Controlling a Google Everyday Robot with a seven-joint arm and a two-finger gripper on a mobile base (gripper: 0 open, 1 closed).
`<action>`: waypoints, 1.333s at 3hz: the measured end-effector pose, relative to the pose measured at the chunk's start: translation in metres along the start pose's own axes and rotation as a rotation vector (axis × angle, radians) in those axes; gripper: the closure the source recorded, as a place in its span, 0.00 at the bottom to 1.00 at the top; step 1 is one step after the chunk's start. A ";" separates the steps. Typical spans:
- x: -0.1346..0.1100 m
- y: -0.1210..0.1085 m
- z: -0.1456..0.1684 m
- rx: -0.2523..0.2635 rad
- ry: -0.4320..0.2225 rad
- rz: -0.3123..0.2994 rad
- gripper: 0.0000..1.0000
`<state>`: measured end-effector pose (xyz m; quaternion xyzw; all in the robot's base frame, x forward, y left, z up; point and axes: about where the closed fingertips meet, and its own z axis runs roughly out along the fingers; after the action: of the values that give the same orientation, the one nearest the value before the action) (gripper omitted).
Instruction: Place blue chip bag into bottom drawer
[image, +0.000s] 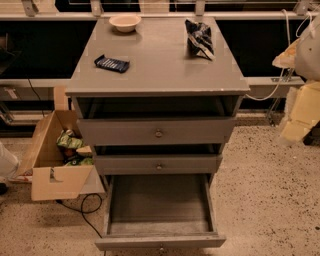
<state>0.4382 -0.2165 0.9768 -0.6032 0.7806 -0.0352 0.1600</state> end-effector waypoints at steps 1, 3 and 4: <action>0.000 0.000 0.000 0.000 0.000 0.000 0.00; 0.001 -0.073 0.026 0.120 -0.114 0.152 0.00; -0.004 -0.137 0.055 0.216 -0.237 0.305 0.00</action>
Offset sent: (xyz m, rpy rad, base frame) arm 0.0729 -0.0181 -0.0071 0.1091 -0.1183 -0.1279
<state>0.5826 -0.2424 0.9593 -0.4576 0.8301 -0.0228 0.3178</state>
